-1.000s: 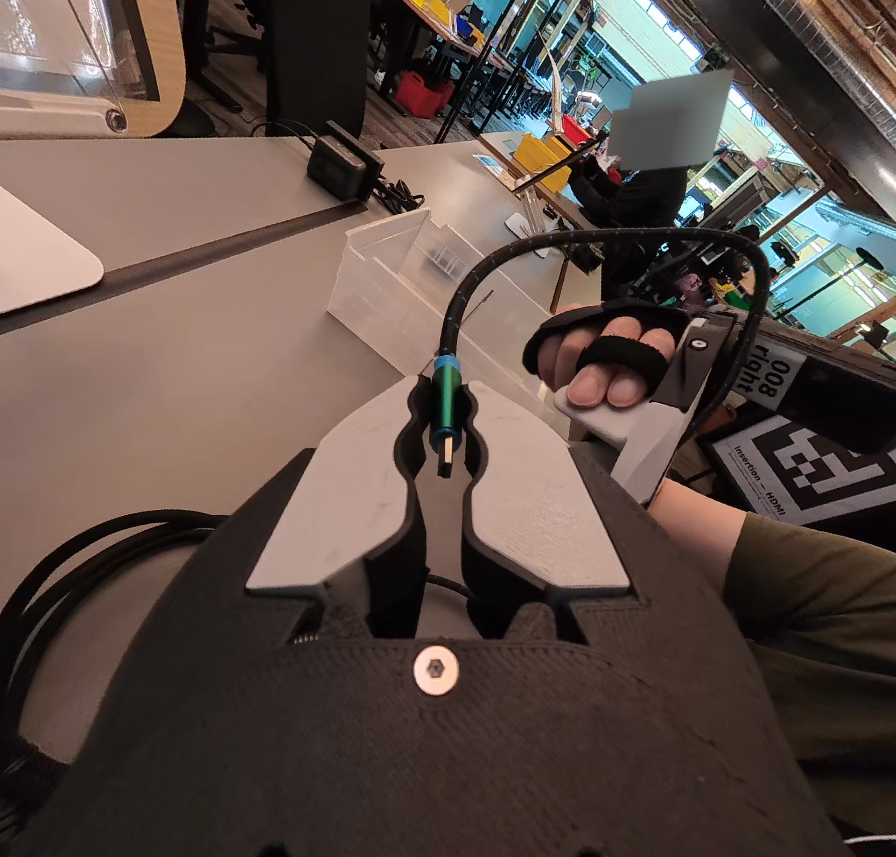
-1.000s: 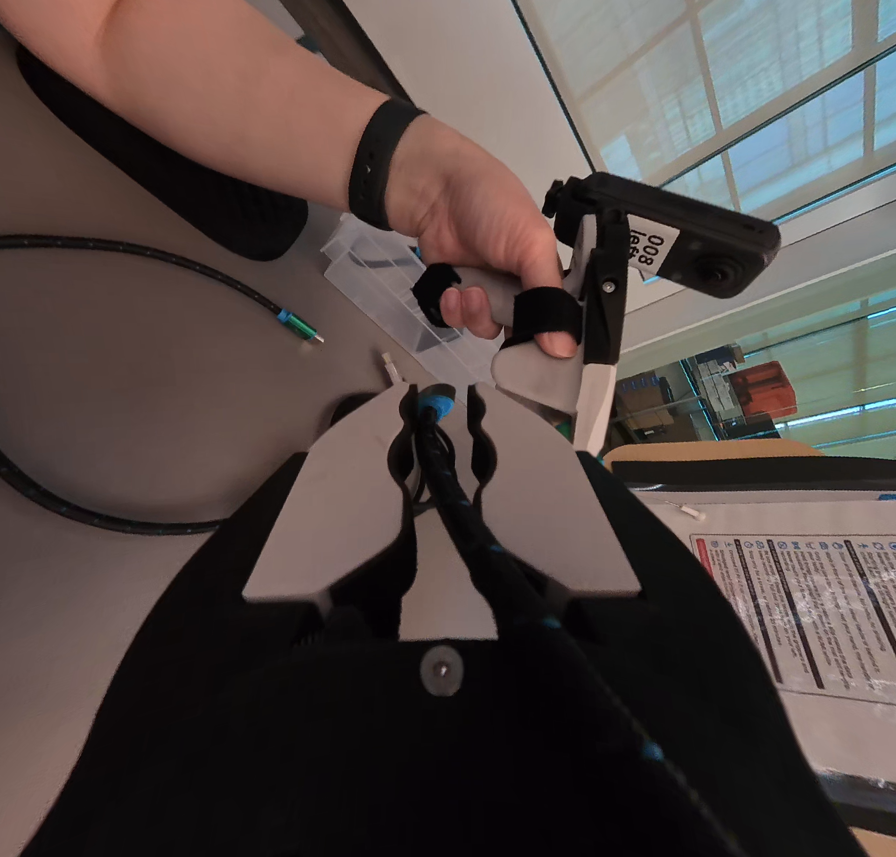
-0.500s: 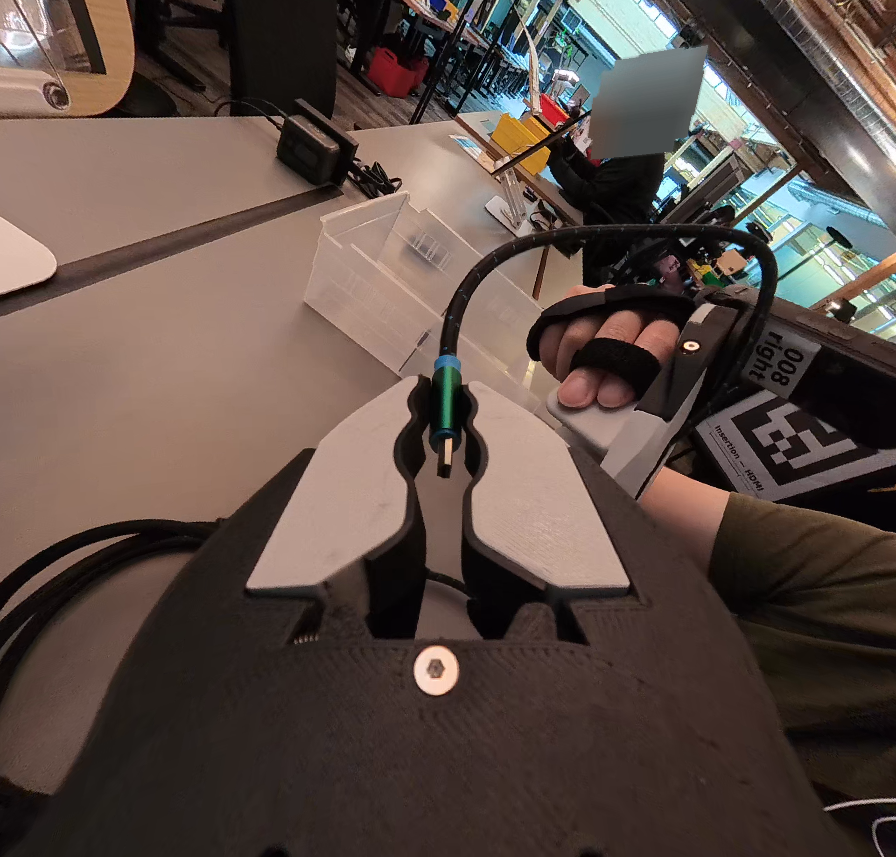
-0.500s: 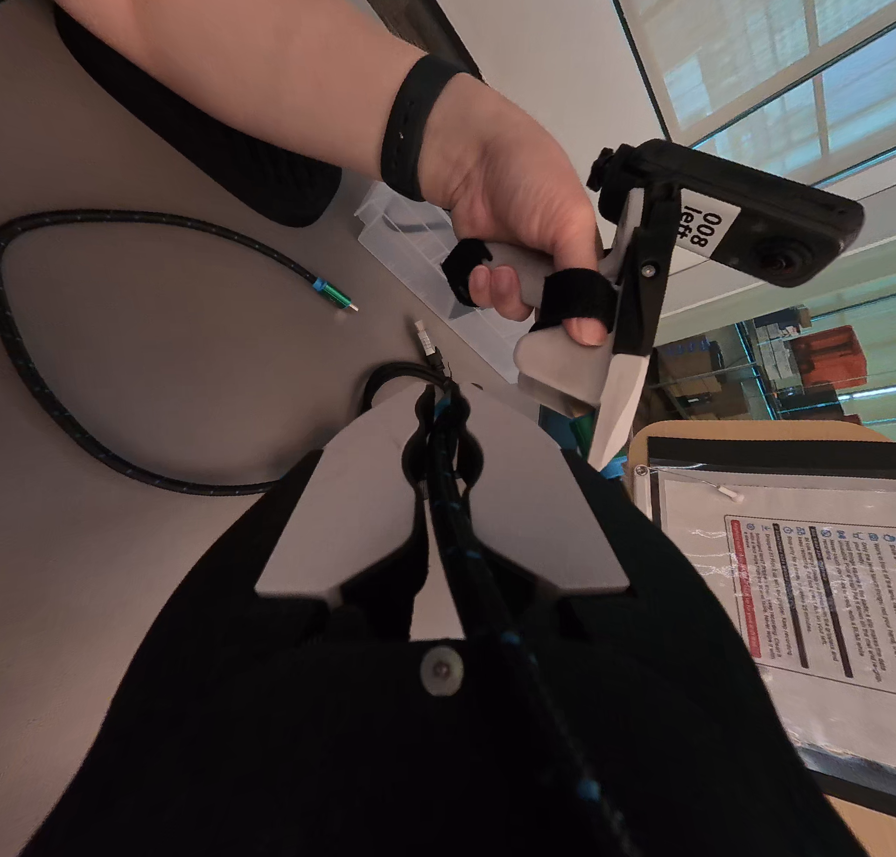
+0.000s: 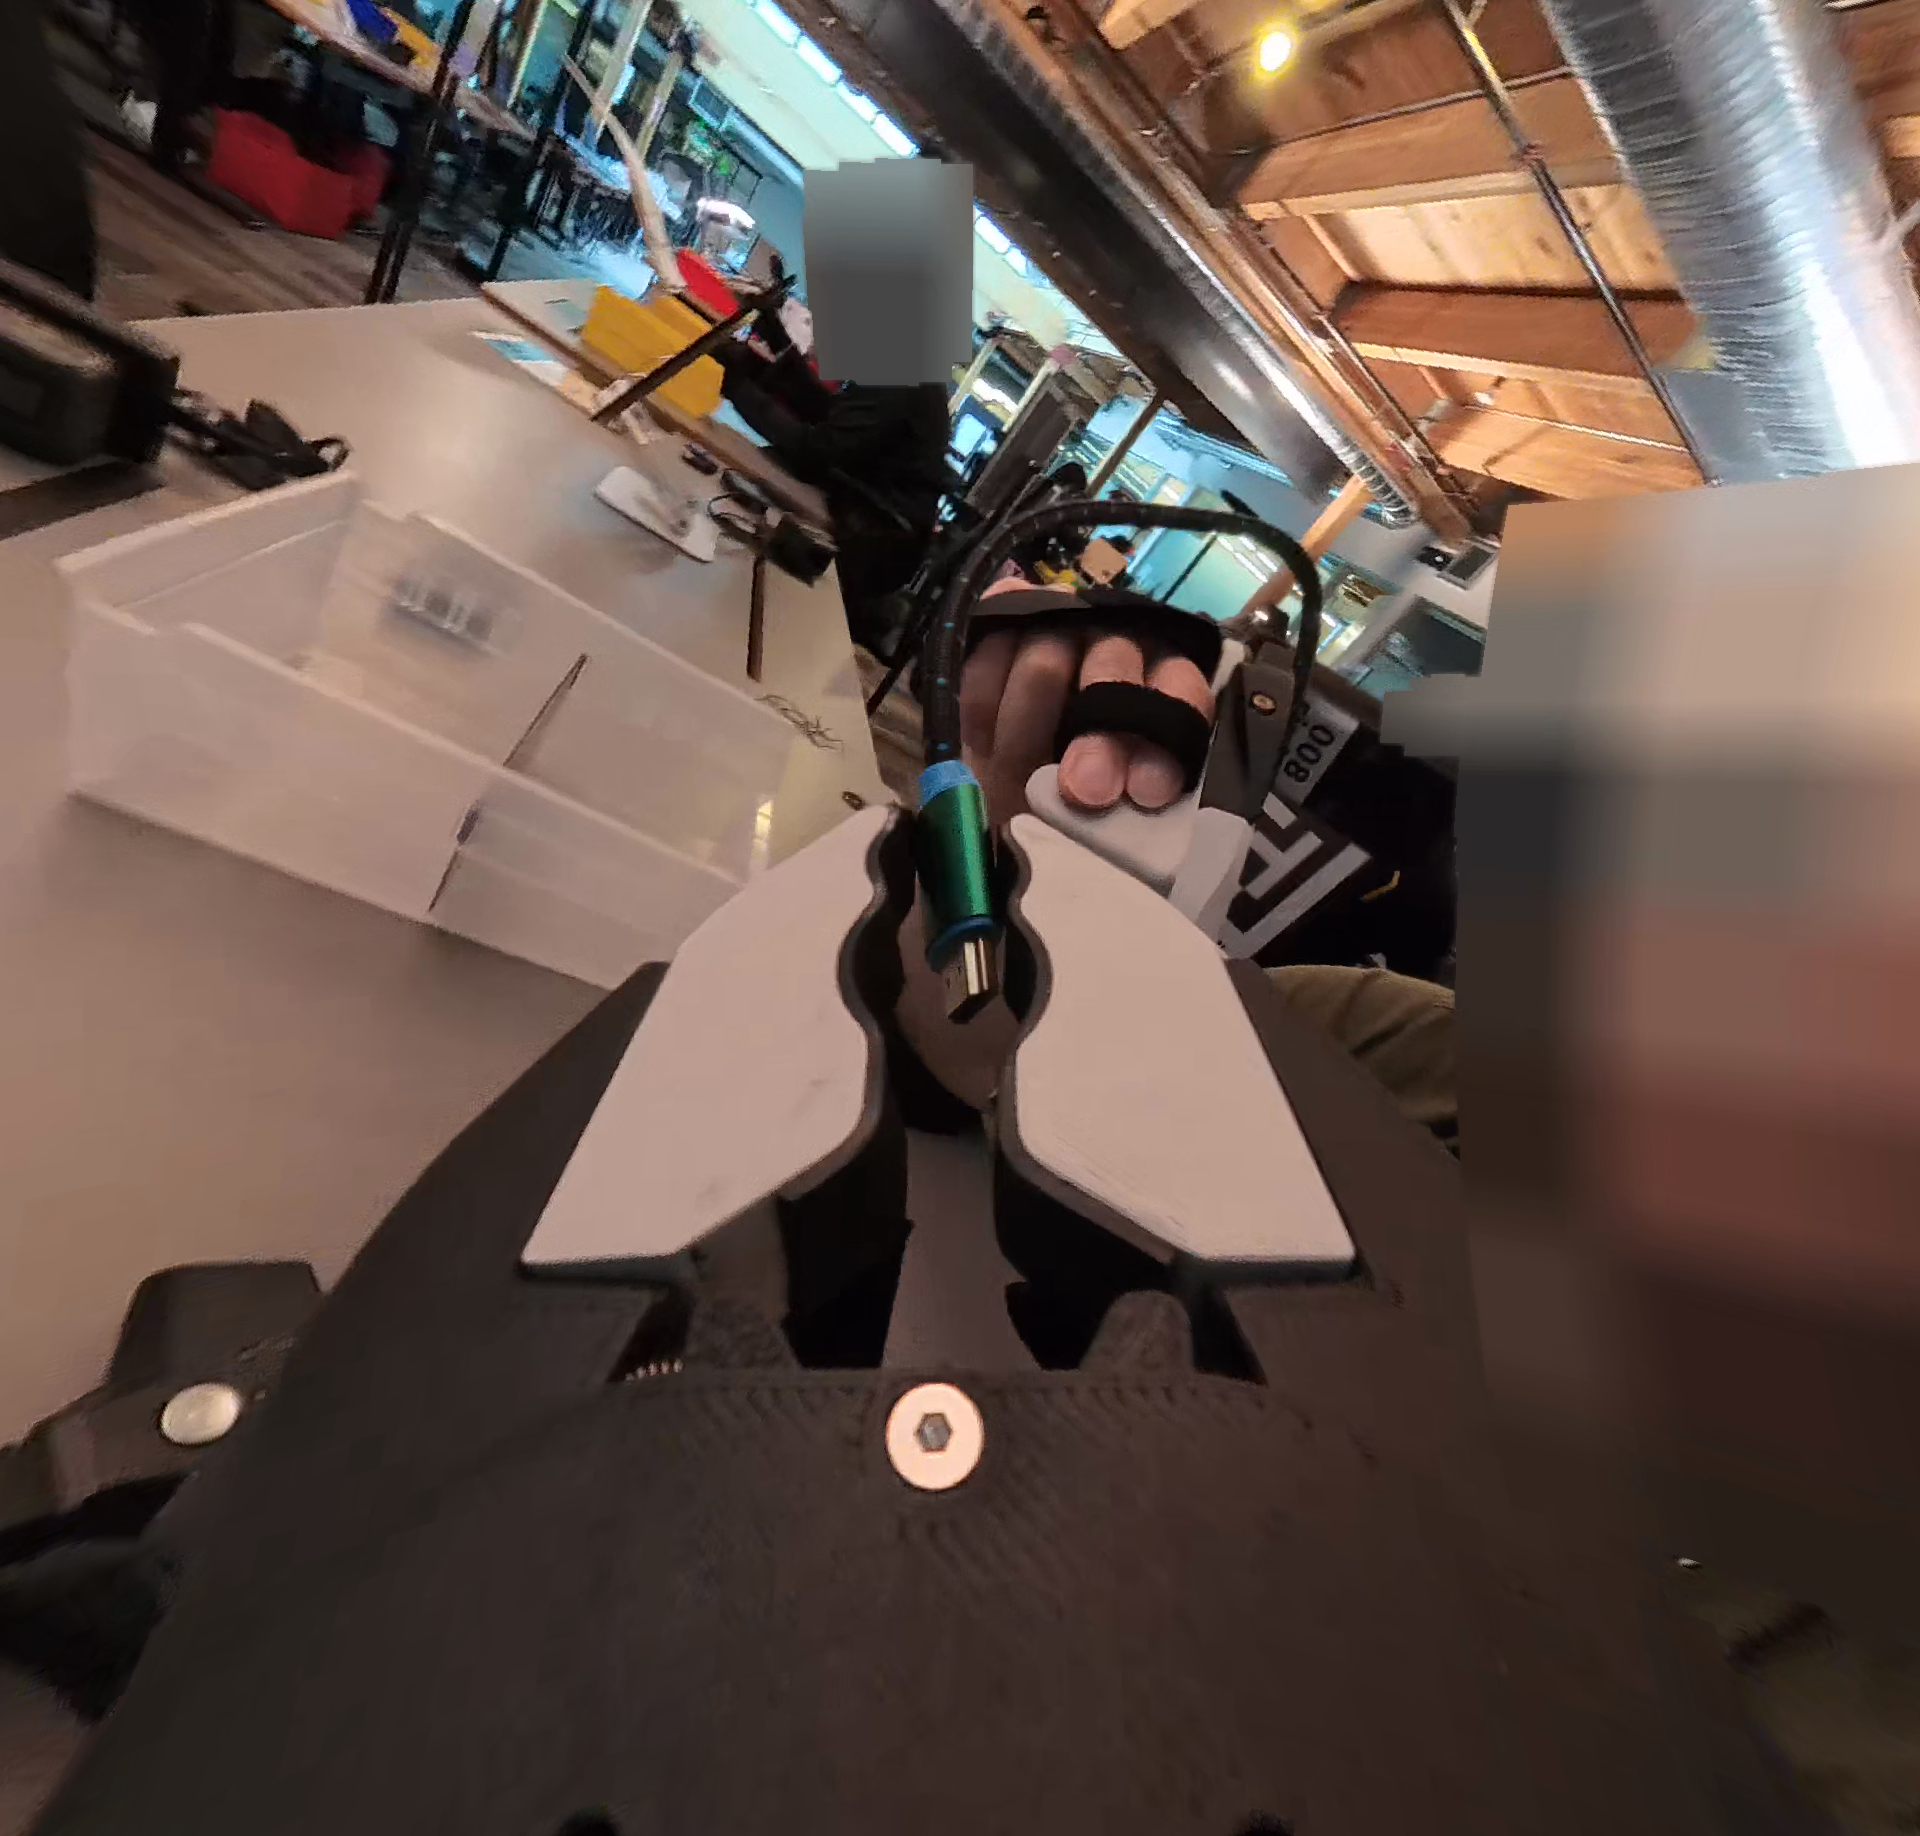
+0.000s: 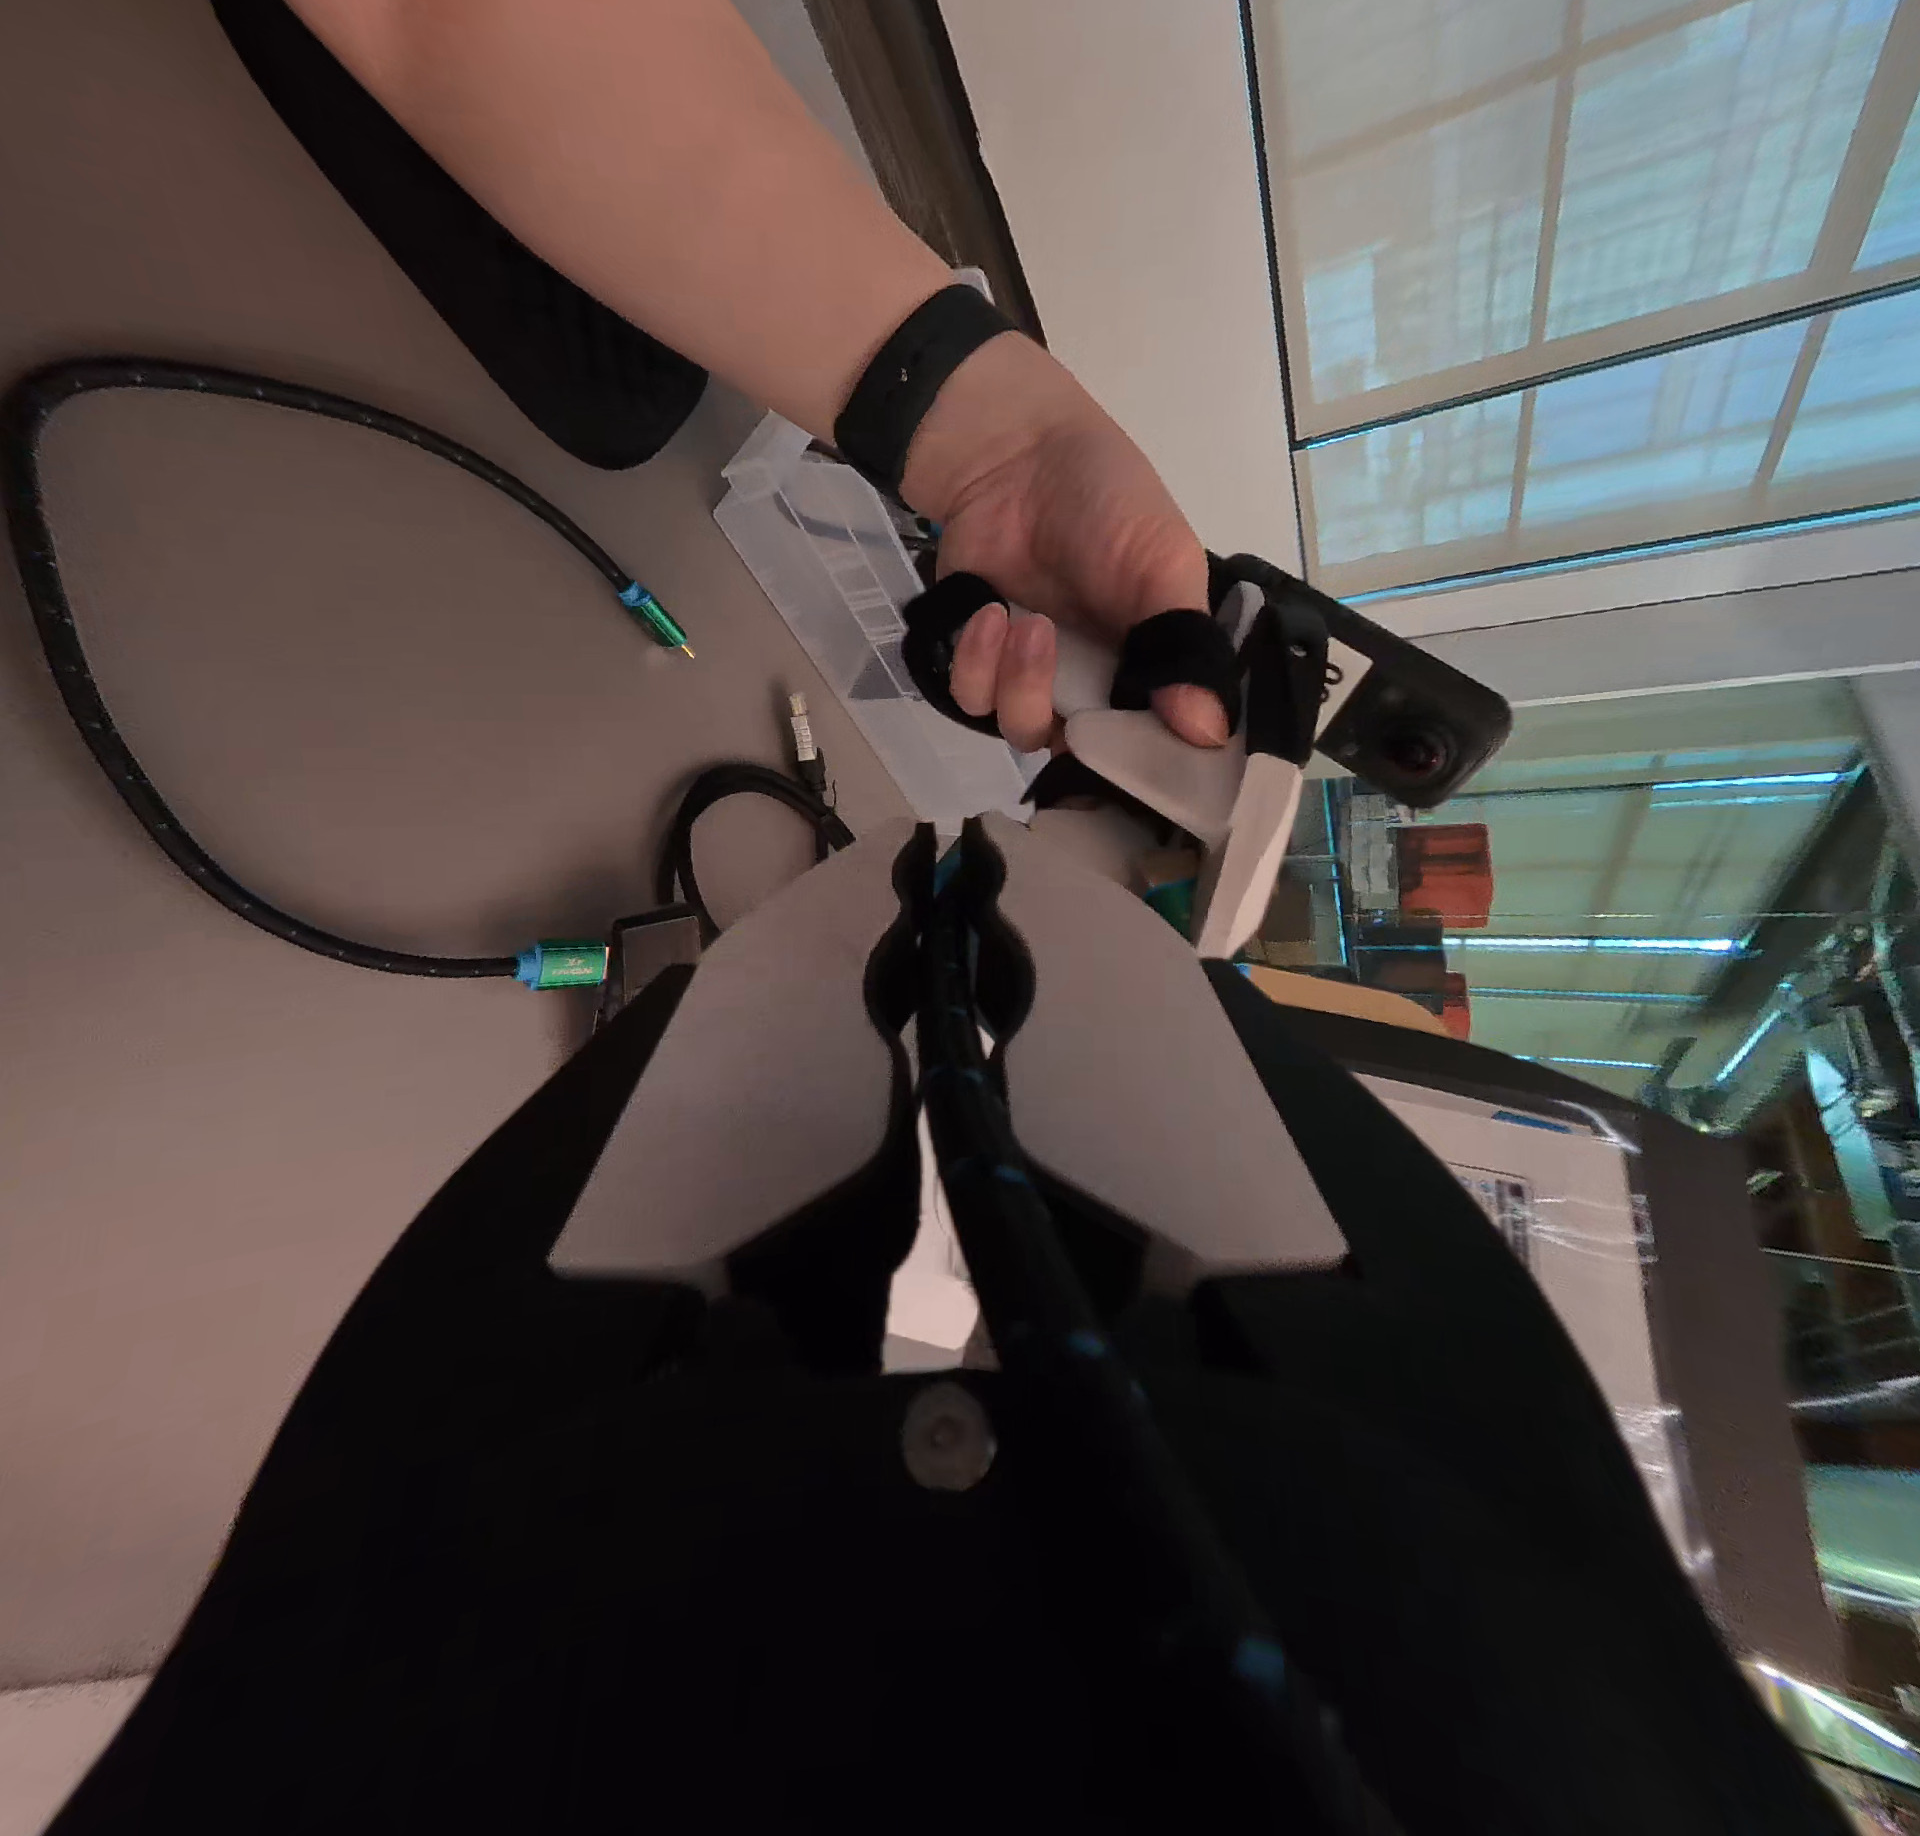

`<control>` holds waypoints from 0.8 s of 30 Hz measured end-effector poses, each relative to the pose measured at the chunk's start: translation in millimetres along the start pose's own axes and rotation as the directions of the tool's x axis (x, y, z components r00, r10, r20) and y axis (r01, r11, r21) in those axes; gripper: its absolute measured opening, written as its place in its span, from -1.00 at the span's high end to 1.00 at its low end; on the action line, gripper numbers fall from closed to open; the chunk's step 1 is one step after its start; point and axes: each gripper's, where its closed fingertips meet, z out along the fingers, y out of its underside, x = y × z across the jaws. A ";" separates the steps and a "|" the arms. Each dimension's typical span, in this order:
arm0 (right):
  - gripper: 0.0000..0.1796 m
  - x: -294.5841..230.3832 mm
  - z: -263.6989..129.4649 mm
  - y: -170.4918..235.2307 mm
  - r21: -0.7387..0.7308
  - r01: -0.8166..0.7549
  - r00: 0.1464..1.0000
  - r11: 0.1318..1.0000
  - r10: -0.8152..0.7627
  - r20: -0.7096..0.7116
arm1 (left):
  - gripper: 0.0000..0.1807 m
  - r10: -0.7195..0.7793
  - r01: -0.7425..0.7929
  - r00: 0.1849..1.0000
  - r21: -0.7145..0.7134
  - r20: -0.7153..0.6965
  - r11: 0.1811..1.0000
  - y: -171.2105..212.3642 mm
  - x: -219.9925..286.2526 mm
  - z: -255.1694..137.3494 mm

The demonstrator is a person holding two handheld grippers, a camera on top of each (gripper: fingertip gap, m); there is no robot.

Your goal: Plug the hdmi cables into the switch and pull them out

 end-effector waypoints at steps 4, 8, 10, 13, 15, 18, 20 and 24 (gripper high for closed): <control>0.93 0.3 -3.4 -7.5 -0.022 0.038 0.999 0.999 -0.039 -0.018 | 0.85 0.197 -0.198 0.979 0.014 0.043 0.980 -8.3 18.8 -0.8; 0.93 2.0 -2.3 -3.1 -0.024 0.036 0.999 0.999 -0.036 -0.029 | 0.86 0.439 -0.448 0.884 0.024 0.162 0.894 -21.4 31.7 -9.2; 0.93 1.8 -0.4 1.9 -0.039 0.035 0.999 0.999 -0.036 -0.029 | 0.86 0.541 -0.560 0.810 0.026 0.224 0.828 -28.4 39.4 -14.0; 0.94 2.7 2.7 12.0 -0.064 0.028 0.999 0.998 -0.030 -0.034 | 0.87 0.701 -0.737 0.628 -0.030 0.337 0.675 -35.1 48.3 -20.1; 0.94 4.2 3.5 18.0 -0.054 0.011 0.999 0.998 -0.013 -0.042 | 0.87 0.747 -0.789 0.544 -0.069 0.382 0.610 -37.7 53.1 -22.8; 0.95 9.5 1.6 30.0 -0.056 -0.014 0.997 0.998 0.009 -0.074 | 0.87 0.746 -0.801 0.535 -0.042 0.396 0.597 -42.1 62.4 -27.7; 0.95 11.7 0.5 35.1 -0.050 -0.033 0.996 0.998 0.029 -0.087 | 0.87 0.712 -0.769 0.576 -0.028 0.400 0.638 -44.3 61.2 -31.1; 0.96 11.3 0.6 30.1 0.002 -0.048 0.996 0.999 0.048 -0.080 | 0.87 0.692 -0.755 0.604 0.009 0.396 0.655 -46.5 62.1 -31.7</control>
